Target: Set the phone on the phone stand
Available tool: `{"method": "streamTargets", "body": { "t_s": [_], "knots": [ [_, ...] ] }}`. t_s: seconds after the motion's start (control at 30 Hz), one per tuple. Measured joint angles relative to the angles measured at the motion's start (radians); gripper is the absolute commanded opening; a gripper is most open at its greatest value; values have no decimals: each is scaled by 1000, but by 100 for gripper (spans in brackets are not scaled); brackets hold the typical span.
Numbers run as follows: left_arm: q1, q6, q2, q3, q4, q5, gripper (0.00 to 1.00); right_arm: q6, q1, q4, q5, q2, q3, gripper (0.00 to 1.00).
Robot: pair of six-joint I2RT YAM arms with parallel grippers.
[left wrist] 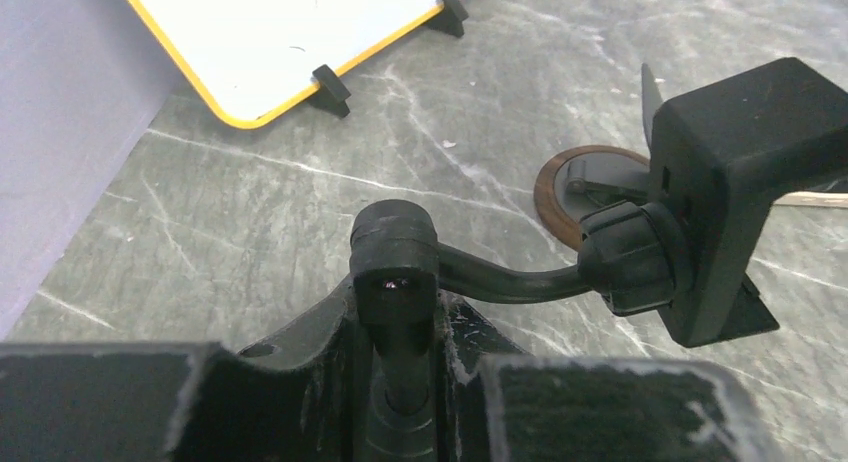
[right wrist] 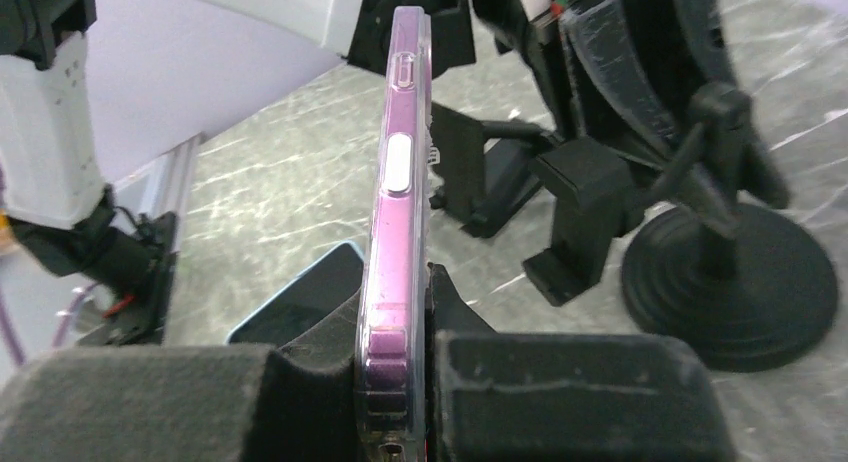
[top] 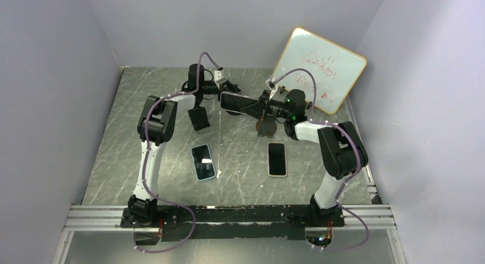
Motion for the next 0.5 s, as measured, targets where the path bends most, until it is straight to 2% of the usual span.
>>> {"method": "streamTargets", "body": {
  "t_s": [0.1, 0.13, 0.23, 0.3, 0.37, 0.5],
  "knots": [
    [18, -141, 34, -6, 158, 49, 5, -22, -3, 109, 47, 7, -34, 0],
    [26, -225, 56, -9, 261, 70, 5, -29, -3, 140, 57, 14, -39, 0],
    [44, -554, 140, 25, 587, 130, 5, -44, -3, 204, 83, 51, -30, 0],
    [49, -814, 234, 137, 780, 184, 5, -55, -3, 242, 98, 78, -24, 0],
    [51, -978, 305, 214, 904, 195, 5, -62, -3, 282, 108, 106, -13, 0],
    [55, -1138, 311, 223, 991, 239, 5, -61, 3, 360, 86, 164, 23, 0]
  ]
}}
